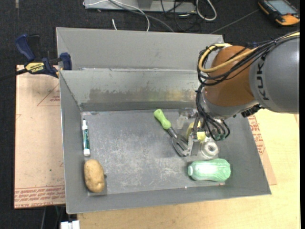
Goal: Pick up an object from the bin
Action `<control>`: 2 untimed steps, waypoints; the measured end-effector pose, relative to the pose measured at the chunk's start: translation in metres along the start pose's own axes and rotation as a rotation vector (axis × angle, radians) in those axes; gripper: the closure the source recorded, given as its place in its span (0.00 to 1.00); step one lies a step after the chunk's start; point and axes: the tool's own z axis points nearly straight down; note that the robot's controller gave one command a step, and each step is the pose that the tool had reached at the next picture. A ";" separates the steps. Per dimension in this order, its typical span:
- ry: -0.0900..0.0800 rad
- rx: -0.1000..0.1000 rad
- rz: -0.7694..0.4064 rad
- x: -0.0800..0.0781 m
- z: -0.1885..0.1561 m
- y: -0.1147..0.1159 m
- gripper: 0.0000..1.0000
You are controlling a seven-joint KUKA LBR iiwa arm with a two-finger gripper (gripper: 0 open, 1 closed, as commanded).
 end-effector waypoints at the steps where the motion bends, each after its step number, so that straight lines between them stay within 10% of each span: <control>1: -0.007 0.000 -0.001 -0.002 -0.004 0.000 0.00; 2: -0.010 0.001 -0.063 -0.024 0.010 0.002 0.00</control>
Offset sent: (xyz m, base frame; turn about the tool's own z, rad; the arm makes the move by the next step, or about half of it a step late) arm 0.0431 0.0028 -0.0269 -0.1264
